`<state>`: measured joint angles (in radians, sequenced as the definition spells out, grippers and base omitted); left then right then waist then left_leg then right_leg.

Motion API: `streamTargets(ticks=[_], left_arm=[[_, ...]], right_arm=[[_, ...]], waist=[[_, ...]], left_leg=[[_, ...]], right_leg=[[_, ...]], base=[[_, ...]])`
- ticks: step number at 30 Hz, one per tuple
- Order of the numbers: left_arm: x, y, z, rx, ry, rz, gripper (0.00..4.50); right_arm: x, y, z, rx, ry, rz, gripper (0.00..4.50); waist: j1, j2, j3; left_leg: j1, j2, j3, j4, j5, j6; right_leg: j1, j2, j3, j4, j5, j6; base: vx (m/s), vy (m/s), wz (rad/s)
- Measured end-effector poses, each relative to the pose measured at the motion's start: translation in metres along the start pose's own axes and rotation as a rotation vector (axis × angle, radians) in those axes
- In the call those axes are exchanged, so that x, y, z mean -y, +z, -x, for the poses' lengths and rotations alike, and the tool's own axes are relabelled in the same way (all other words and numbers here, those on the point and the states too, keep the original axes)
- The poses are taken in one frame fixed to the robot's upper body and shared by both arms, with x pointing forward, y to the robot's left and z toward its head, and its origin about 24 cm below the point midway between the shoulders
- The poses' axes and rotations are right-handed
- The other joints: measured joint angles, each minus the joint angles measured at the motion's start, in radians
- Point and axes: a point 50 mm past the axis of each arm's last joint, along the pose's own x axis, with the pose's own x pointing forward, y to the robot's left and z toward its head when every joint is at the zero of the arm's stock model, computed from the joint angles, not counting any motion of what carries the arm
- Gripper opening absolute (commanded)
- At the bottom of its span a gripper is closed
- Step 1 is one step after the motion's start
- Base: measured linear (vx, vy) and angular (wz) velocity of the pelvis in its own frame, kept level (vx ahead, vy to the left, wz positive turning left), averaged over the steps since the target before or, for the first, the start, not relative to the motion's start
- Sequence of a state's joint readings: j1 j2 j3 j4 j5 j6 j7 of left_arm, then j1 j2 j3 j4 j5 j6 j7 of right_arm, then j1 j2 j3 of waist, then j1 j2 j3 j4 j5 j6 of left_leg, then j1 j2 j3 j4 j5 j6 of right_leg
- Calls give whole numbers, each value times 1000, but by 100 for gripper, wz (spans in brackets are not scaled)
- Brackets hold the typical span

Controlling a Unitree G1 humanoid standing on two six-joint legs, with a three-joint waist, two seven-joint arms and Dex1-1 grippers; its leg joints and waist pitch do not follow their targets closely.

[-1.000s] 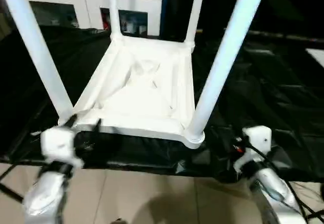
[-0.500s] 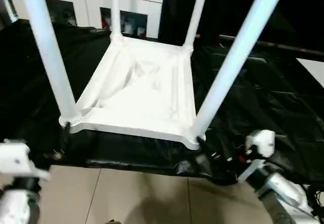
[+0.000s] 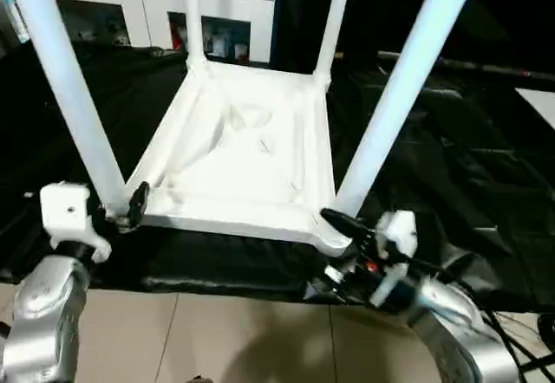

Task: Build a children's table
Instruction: Flip table

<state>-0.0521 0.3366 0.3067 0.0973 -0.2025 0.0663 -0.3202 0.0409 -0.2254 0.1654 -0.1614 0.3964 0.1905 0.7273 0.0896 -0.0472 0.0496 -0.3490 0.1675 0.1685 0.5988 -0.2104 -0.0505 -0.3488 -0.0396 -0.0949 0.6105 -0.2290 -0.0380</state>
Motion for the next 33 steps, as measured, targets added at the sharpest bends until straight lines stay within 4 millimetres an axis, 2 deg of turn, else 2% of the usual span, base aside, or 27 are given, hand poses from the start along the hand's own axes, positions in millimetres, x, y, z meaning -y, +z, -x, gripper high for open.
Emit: streamTargets(ticks=[4,8,14,18,28,33], left_arm=[[0,-2,-4,-17,63,46,449],[3,3,-12,5,56,77,449],[1,0,-21,-38,56,103,393],[0,-6,-23,-90,56,106,364],[7,-8,-31,-103,58,138,271],[11,-7,-33,-105,55,136,236]], right_arm=[[0,-1,-1,-8,15,-11,450],[1,-1,-5,-29,68,-15,450],[2,-10,-14,-83,107,-19,450],[4,-7,-22,-99,137,15,450],[13,-6,-30,-104,159,38,450],[14,-5,-30,-95,152,50,450]], waist=[[7,5,3],[12,7,4],[13,14,6],[11,25,7],[12,21,5],[19,23,6]], left_leg=[[0,0,0,0,0,0],[0,0,0,0,0,0],[0,0,0,0,0,0],[-1,0,0,1,0,0],[-1,1,1,1,0,0],[-1,1,1,1,0,0]], right_leg=[[0,0,0,0,0,0],[0,0,0,1,0,-1],[0,0,0,1,0,-1],[0,0,0,1,0,-1],[0,-1,-1,1,0,-2],[0,-1,-1,1,0,-2]], base=[[0,0,0],[0,0,0],[0,0,0],[0,0,0],[0,0,0],[0,0,0]])
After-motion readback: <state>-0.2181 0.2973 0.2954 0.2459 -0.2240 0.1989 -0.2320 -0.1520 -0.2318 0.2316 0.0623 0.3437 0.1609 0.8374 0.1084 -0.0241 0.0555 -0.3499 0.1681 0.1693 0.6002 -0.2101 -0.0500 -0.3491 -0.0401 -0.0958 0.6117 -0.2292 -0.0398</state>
